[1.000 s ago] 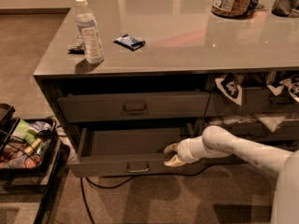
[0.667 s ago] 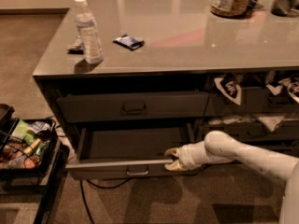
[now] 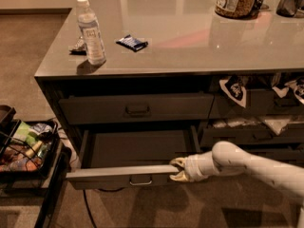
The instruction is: Open middle drawer
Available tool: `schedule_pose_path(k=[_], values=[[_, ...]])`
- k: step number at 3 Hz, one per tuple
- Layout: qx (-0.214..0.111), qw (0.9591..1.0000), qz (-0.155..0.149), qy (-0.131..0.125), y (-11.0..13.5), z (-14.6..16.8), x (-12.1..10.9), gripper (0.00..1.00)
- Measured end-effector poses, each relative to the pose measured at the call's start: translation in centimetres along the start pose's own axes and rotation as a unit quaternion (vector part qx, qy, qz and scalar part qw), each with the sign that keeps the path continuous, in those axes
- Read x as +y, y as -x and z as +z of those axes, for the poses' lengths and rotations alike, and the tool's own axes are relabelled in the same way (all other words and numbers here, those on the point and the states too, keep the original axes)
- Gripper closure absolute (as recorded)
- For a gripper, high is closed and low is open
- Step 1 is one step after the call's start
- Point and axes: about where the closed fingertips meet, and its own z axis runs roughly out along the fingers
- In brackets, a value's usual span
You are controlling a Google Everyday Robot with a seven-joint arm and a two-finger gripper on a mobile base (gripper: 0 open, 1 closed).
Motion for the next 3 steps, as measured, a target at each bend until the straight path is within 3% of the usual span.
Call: schedule_pose_path(k=[1, 2, 3], values=[[0.0, 1.0, 0.0, 0.0, 0.3, -0.1, -0.1, 0.17], [-0.005, 0.9998, -0.017, 0.006, 0.3, -0.1, 1.7, 0.0], [-0.005, 0.9998, -0.017, 0.006, 0.3, -0.1, 1.7, 0.0]])
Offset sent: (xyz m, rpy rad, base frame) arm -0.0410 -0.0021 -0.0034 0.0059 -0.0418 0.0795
